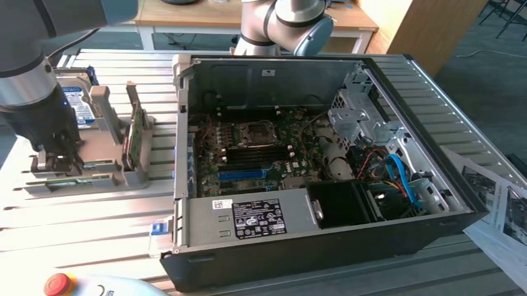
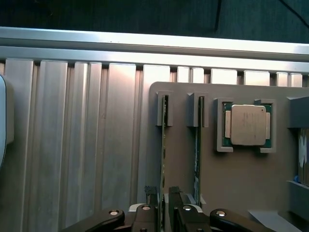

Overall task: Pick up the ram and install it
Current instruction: 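Pick up the ram and move it above insertion slot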

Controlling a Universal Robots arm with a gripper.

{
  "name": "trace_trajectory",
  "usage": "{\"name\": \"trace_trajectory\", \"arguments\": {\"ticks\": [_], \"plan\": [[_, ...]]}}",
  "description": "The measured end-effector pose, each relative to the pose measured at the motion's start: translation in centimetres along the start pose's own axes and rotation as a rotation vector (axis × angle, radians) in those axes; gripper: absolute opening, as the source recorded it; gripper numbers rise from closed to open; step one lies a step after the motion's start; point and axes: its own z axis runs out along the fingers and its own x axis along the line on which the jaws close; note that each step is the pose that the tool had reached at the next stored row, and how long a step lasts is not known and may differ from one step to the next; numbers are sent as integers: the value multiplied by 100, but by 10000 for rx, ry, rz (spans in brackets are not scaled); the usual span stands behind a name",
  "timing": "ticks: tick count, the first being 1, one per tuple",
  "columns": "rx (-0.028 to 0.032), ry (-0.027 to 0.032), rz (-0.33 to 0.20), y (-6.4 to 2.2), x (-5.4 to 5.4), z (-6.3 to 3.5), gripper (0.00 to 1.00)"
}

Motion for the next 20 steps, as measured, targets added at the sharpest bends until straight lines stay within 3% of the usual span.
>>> {"name": "trace_trajectory", "arguments": {"ticks": [7, 20], "plan": [[1, 0, -1, -3, 1, 80, 24], [-3, 9, -239, -4, 2, 88, 24]]}}
